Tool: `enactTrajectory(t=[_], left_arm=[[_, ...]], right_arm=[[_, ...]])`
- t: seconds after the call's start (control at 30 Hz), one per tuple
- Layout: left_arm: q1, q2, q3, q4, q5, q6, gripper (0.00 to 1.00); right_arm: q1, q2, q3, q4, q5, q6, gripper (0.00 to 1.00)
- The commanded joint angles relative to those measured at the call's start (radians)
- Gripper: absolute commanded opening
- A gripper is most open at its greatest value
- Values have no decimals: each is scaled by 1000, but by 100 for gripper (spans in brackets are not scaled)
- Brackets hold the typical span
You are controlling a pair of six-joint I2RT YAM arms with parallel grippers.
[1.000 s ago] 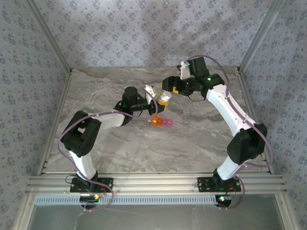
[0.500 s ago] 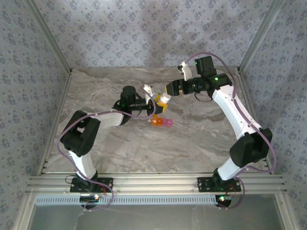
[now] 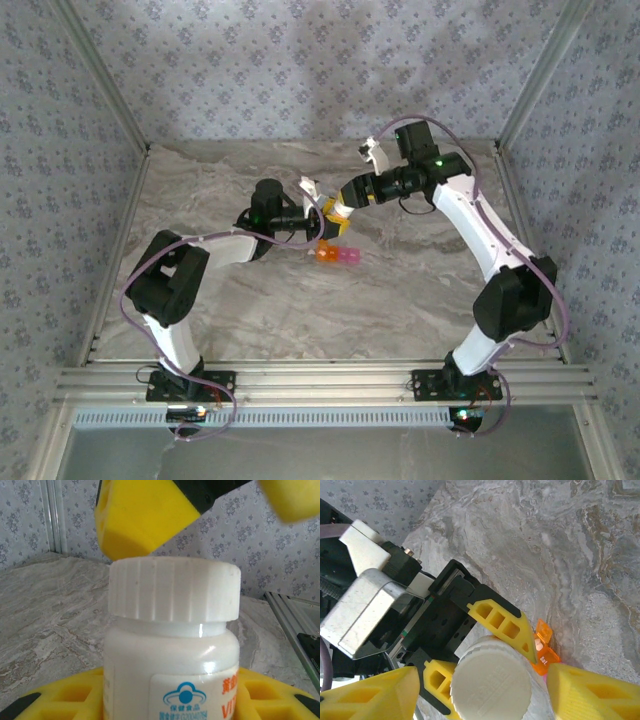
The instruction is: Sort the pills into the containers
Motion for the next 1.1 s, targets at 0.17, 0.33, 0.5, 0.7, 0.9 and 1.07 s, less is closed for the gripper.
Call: enactTrajectory(t=[0.17, 0.33, 0.5, 0.7, 0.9, 1.07], left_arm=[[0, -29, 35, 0, 31, -7, 0], [1, -37, 35, -9, 33, -2, 0], [1, -45, 35, -17, 26, 2, 0], [-3, -74, 11, -16, -65, 37, 0], [-27, -97, -7, -33, -161, 106, 0], [-43, -99, -4, -52, -193, 132, 0]], right_arm=[[17, 26, 17, -11, -10, -14, 58], [30, 35, 13, -15, 6, -6, 48], [46, 39, 4, -6, 49, 37, 40], [73, 26, -73, 73, 150, 245, 37], [131, -6, -171, 212, 275, 510, 37], [171, -22, -189, 243, 336, 579, 38]])
